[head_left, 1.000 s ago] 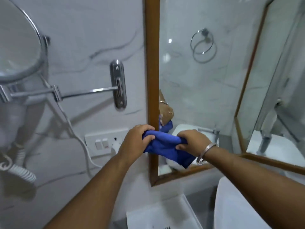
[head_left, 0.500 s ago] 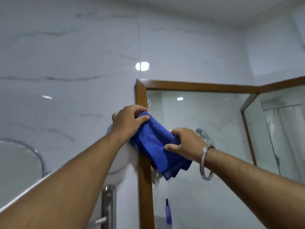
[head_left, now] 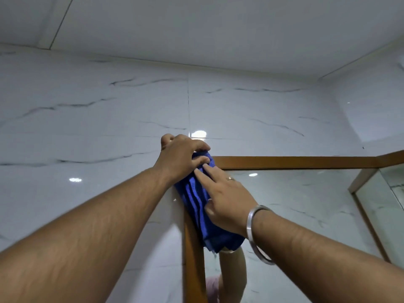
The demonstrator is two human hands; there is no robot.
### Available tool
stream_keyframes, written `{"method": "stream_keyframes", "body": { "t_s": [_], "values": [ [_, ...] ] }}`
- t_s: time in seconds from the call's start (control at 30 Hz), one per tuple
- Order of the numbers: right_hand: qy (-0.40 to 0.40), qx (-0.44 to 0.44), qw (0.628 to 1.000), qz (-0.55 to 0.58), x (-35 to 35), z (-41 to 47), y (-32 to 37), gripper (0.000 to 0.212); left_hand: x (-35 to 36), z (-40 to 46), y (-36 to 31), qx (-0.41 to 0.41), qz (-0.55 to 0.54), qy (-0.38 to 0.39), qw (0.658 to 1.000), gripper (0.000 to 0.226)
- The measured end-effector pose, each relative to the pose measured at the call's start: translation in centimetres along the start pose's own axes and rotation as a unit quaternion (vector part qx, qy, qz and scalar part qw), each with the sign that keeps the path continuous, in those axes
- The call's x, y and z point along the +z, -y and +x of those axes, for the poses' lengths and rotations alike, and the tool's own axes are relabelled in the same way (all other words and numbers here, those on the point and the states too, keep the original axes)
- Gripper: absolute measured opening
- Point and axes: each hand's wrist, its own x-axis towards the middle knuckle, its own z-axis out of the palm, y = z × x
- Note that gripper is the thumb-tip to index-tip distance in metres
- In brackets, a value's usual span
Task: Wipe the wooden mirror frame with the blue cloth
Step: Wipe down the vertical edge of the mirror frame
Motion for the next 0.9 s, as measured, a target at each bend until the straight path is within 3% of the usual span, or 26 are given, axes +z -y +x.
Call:
{"method": "stream_keyframes", "body": {
  "t_s": [0.13, 0.3, 0.4, 0.67, 0.8, 0.9],
  "values": [
    [-0.025, 0.031, 0.999, 0.014, 3.1, -0.2, 0.6, 0.069, 0.5, -2.6, 1.4, -0.066, -0.008, -0.017, 0.998, 0.045],
    [-0.091, 0.047, 0.995, -0.008, 4.5, 0.3, 0.6, 0.072, 1.3, -9.0, 2.7, -0.157, 0.095, 0.014, 0.983, 0.062],
    [-0.121, 0.056, 0.991, -0.001, 4.7, 1.1, 0.7, 0.07, 2.1, -11.4, 2.7, -0.148, 0.168, 0.028, 0.974, 0.064],
    [-0.169, 0.074, 0.982, 0.04, 4.2, 2.9, 0.9, 0.057, 2.8, -11.9, 3.4, -0.123, 0.202, 0.006, 0.972, 0.069],
    [-0.154, 0.063, 0.983, 0.075, 7.7, -5.9, 2.8, 0.059, 3.0, -12.0, 3.8, -0.113, 0.208, 0.004, 0.972, 0.07],
    [-0.126, 0.029, 0.991, 0.037, 11.4, -14.5, 5.0, 0.046, 3.3, -12.1, 3.7, -0.105, 0.205, 0.005, 0.973, 0.068]
  ]
}}
